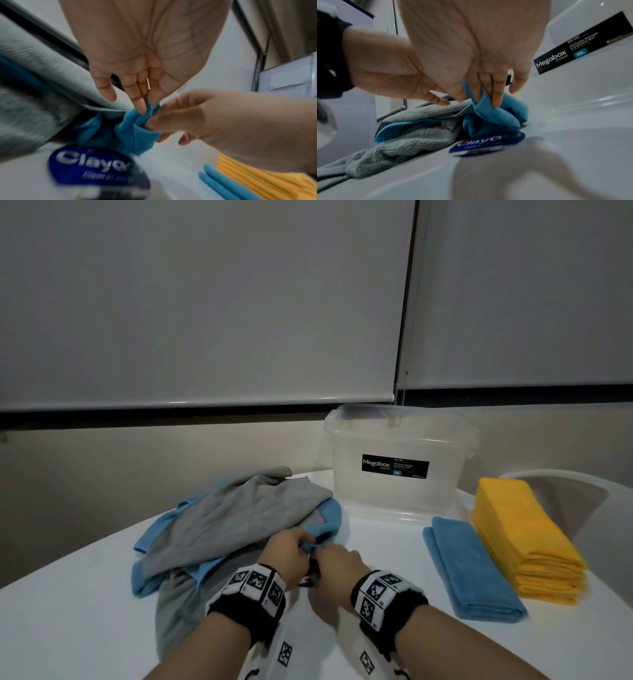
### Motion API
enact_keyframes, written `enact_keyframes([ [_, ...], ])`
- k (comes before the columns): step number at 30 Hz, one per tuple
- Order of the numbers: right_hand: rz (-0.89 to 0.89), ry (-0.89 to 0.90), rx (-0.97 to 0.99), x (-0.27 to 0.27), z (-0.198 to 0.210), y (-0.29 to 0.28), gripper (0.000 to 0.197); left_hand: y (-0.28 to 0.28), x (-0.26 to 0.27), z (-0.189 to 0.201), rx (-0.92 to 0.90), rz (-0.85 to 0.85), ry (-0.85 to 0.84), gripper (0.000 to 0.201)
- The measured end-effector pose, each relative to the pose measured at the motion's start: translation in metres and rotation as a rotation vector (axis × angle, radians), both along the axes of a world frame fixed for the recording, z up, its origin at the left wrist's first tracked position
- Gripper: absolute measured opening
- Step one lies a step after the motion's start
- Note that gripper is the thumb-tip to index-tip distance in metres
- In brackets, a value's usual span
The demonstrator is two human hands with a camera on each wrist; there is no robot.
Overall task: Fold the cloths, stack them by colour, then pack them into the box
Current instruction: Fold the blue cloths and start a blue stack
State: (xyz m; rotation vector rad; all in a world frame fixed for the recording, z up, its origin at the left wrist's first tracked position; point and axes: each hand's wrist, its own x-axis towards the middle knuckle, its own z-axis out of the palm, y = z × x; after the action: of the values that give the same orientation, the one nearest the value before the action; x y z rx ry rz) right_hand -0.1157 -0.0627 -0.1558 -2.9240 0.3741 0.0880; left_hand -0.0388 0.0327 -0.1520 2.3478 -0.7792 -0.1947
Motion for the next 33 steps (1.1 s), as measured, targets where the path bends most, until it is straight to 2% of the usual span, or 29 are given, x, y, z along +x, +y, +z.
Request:
enact_keyframes([
  [4,-0.111,-0.472,0.047,-0.007,0.042,-0.008,0.012,-0.004,-0.003,0.041,-0.177,-0.058,-0.073,0.033],
  [7,-0.214,-0.732,0.081,-0.009,0.079,-0.020,0.009,-0.009,-0.010,0.090,-0.243,-0.113,-0.206,0.030],
  [11,-0.272,-0.895,0.111,-0.016,0.124,-0.034,0.024,-0.014,-0.020,0.151,-0.276,-0.167,-0.291,0.033],
  [14,-0.282,-0.978,0.182,-0.026,0.151,-0.047,0.024,-0.009,-0.028,0.190,-0.345,-0.178,-0.402,0.034],
  [17,-0.125,-1.062,0.257,-0.042,0.182,-0.057,0.011,0.004,-0.035,0.223,-0.407,-0.151,-0.425,0.028],
  [19,-0.022,-1.057,0.234,-0.057,0.207,-0.057,0.008,0.015,-0.039,0.239,-0.399,-0.099,-0.476,0.021],
  [22,0.079,-1.025,0.252,-0.079,0.244,-0.050,0.009,0.028,-0.046,0.255,-0.353,-0.022,-0.565,0.014],
  [26,0.203,-1.020,0.449,-0.114,0.281,-0.038,0.011,0.044,-0.064,0.258,-0.238,-0.005,-0.575,0.009],
  [29,0.188,-1.059,0.439,-0.135,0.293,-0.040,0.009,0.058,-0.075,0.239,-0.082,-0.047,-0.580,0.009],
  [33,0.113,-1.103,0.423,-0.157,0.292,-0.063,0.021,0.088,-0.075,0.209,0.024,-0.067,-0.526,0.013],
])
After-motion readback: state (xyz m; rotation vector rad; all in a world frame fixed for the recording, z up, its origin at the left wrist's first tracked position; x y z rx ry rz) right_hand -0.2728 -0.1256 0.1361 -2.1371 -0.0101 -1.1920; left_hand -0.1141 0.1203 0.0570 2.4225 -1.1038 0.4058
